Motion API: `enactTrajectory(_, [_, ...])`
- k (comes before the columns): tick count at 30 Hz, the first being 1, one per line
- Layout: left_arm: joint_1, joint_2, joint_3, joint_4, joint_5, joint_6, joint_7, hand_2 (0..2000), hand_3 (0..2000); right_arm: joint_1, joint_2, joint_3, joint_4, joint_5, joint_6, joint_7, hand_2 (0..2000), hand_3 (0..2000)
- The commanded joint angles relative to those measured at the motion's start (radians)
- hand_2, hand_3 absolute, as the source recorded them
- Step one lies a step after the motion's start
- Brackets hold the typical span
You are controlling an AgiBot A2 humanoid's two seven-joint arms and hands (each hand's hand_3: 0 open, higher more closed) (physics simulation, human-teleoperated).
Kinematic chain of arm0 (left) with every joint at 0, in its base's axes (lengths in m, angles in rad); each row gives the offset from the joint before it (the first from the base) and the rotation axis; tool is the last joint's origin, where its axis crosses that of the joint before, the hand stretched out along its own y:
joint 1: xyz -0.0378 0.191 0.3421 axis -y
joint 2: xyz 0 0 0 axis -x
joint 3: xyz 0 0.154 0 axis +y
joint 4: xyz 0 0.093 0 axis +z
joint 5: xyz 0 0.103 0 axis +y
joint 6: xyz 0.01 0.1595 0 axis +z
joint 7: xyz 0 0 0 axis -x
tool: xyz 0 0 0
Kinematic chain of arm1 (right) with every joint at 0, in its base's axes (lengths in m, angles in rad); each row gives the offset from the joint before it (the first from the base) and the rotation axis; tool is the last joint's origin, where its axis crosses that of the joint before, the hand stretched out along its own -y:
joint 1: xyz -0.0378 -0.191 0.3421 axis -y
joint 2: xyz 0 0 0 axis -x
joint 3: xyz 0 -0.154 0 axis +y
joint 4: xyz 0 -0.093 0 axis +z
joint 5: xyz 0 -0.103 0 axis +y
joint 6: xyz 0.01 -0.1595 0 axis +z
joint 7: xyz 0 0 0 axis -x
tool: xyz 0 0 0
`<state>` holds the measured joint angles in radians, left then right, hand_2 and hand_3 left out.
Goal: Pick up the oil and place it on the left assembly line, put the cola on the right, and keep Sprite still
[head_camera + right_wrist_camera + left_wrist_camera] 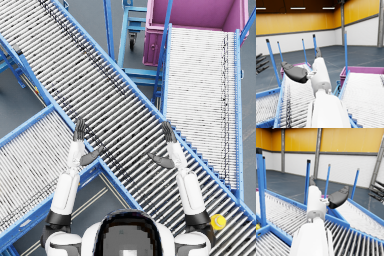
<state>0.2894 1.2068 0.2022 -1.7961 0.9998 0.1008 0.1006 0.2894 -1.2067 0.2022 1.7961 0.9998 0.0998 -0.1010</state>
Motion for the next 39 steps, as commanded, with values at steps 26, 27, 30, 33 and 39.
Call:
enactTrajectory(26, [0.0, 0.0, 0.0, 0.0, 0.0, 0.0, 0.0, 0, 0, 0.0, 0.0, 0.0, 0.0, 0.0, 0.0, 0.0, 0, 0])
enactTrajectory(27, [0.0, 0.0, 0.0, 0.0, 0.0, 0.0, 0.0, 0, 0, 0.0, 0.0, 0.0, 0.0, 0.0, 0.0, 0.0, 0, 0])
enactTrajectory(30, [0.0, 0.0, 0.0, 0.0, 0.0, 0.0, 0.0, 0, 0, 0.0, 0.0, 0.0, 0.0, 0.0, 0.0, 0.0, 0, 0])
enactTrajectory(33, [0.0, 0.0, 0.0, 0.0, 0.0, 0.0, 0.0, 0, 0, 0.0, 0.0, 0.0, 0.0, 0.0, 0.0, 0.0, 0, 0])
enactTrajectory(39, [0.0, 0.0, 0.0, 0.0, 0.0, 0.0, 0.0, 0, 0, 0.0, 0.0, 0.0, 0.0, 0.0, 0.0, 0.0, 0, 0])
